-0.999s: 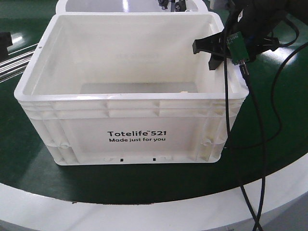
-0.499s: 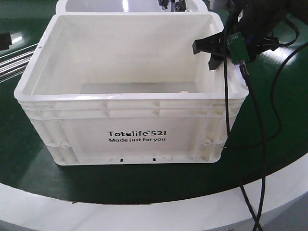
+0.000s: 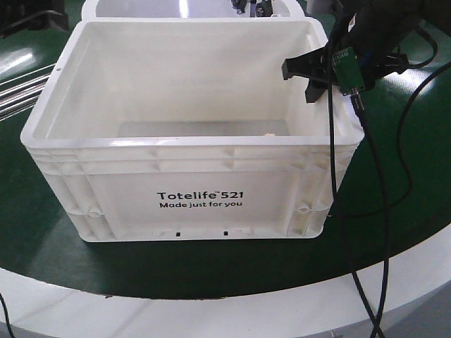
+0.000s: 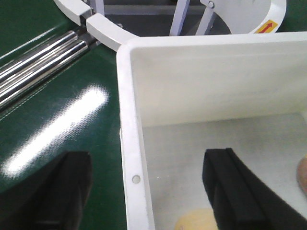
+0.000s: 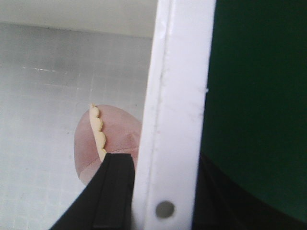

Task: Place moving items into box and shelve
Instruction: 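Move the left gripper onto the opposite tote rim and grip it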

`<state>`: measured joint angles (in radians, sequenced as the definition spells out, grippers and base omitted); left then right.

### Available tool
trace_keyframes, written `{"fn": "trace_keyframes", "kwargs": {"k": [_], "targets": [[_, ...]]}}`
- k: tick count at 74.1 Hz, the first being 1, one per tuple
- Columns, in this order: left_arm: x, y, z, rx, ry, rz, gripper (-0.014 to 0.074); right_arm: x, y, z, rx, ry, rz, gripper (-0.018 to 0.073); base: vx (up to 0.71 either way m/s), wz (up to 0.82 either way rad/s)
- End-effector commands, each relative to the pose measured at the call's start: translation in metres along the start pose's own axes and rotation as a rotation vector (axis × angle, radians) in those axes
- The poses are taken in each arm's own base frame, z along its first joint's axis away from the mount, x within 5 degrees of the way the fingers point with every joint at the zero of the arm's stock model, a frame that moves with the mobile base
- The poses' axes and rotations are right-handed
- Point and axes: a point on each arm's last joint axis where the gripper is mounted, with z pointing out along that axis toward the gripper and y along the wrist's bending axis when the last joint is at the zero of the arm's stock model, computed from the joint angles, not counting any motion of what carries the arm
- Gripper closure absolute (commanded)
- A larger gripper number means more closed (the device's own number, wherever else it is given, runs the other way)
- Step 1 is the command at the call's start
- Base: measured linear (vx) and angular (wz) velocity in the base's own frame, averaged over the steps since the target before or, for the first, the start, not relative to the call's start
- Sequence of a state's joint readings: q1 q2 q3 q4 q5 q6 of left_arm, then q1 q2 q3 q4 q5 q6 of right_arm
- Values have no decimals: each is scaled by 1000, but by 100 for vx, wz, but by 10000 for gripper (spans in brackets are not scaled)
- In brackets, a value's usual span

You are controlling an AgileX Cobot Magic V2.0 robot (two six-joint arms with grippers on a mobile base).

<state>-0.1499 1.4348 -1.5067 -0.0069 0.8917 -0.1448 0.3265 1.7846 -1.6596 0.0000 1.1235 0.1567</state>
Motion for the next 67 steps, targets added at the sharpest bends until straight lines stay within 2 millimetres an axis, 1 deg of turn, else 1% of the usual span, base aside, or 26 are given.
{"fn": "trace_keyframes", "kwargs": {"k": [1, 13, 27, 59, 67], "targets": [[-14, -4, -7, 27, -91, -5, 11, -7, 12, -18, -99, -102, -5, 568, 0, 0], [-9, -3, 21, 14, -1, -5, 11, -7, 12, -18, -98, -102, -8, 568, 0, 0], [-2, -2, 44, 1, 87, -5, 11, -7, 12, -18, -98, -100, -8, 568, 0, 0], [8, 0, 73, -13, 186, 1, 11, -7, 12, -18, -99, -98, -7, 568, 0, 0], [10, 0, 76, -18, 209, 3, 12, -7, 12, -18, -100, -97, -7, 568, 0, 0]]}}
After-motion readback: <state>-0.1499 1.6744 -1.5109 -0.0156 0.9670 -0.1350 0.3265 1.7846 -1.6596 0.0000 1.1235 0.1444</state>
